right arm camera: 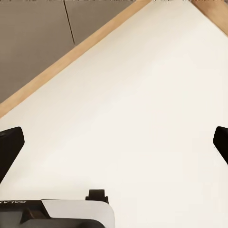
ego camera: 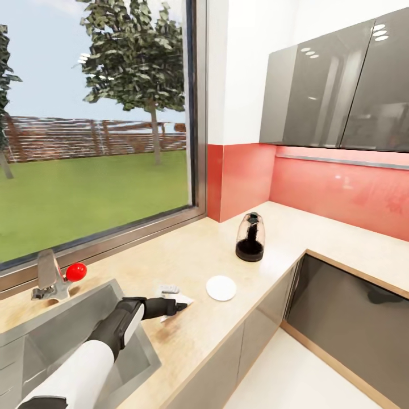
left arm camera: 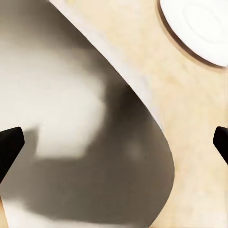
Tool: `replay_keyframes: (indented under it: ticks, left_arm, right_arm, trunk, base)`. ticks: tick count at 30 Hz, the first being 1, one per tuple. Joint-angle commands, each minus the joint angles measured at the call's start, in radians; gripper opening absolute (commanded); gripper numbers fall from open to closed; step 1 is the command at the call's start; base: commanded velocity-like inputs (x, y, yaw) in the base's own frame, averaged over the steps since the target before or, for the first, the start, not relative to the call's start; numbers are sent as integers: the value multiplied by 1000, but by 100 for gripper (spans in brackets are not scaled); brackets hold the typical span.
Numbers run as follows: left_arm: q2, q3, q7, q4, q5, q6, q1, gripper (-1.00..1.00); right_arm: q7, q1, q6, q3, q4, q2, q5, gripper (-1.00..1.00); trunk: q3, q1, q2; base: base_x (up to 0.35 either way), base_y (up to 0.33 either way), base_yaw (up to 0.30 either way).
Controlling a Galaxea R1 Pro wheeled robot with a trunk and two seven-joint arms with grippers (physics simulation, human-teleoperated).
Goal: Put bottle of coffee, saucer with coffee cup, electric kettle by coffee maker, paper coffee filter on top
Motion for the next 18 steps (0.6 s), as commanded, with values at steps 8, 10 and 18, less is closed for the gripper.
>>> replay_keyframes:
  ticks: [8, 10, 18]
  left_arm:
    - [1, 0, -2, -1, 6, 6, 0, 100]
    - [1, 0, -2, -1, 7, 6, 0, 100]
    - [1, 1, -2, 15, 6, 6, 0, 100]
  right_arm:
    - [-1, 0, -3, 0, 1, 0, 0, 100]
    - [-1, 0, -3, 0, 1, 0, 0, 100]
    - [-1, 0, -2, 0, 1, 0, 0, 100]
  trunk:
    - [0, 0, -1]
    - [0, 0, -1]
    - [0, 0, -1]
  base:
    - [82, -58, 0]
    - [4, -3, 0]
    - [0, 0, 0]
